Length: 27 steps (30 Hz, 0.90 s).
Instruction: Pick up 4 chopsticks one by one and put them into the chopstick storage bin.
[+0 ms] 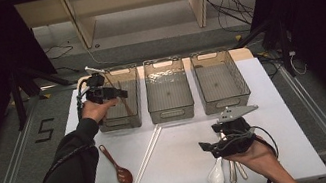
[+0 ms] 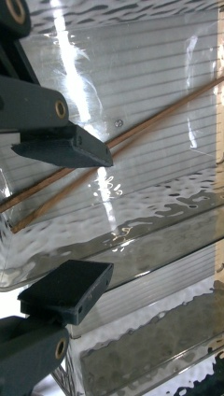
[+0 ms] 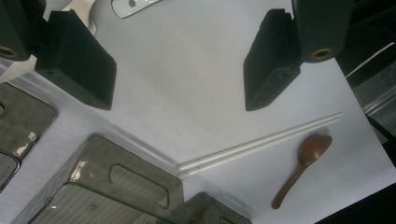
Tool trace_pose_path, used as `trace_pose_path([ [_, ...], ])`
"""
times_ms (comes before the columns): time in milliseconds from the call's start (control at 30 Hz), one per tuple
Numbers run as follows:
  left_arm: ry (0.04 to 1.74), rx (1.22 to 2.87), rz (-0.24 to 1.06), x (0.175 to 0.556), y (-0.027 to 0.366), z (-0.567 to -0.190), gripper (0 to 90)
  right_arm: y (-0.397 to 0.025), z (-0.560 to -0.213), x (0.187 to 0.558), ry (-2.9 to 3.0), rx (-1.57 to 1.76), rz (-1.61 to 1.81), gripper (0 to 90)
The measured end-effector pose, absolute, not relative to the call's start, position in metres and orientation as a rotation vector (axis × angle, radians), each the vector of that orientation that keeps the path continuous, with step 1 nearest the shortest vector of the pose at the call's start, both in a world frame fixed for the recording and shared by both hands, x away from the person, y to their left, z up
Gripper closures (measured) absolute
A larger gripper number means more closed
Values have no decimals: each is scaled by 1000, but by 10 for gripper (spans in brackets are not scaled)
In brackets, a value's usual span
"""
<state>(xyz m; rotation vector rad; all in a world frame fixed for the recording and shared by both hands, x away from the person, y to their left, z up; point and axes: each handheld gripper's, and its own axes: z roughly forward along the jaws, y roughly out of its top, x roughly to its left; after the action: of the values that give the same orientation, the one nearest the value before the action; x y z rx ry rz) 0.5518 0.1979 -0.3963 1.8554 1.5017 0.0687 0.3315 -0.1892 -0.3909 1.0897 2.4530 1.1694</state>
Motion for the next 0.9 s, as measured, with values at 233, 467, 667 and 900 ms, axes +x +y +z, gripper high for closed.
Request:
trace_pose_path([
  [233, 1477, 1837, 63, 545, 200, -390, 382, -190, -391, 331, 2452, 1092, 1169, 266],
  [467, 1378, 1805, 40, 525, 200, -373, 328, -190, -391, 332, 2450, 1093, 1167, 265],
  [667, 1311, 1804, 6, 500, 202, -365, 275, -190, -390, 331, 2440, 1095, 1172, 265],
  [900, 1249, 1876, 29, 470, 195, -362, 247, -191, -390, 330, 2434, 1099, 1172, 265],
])
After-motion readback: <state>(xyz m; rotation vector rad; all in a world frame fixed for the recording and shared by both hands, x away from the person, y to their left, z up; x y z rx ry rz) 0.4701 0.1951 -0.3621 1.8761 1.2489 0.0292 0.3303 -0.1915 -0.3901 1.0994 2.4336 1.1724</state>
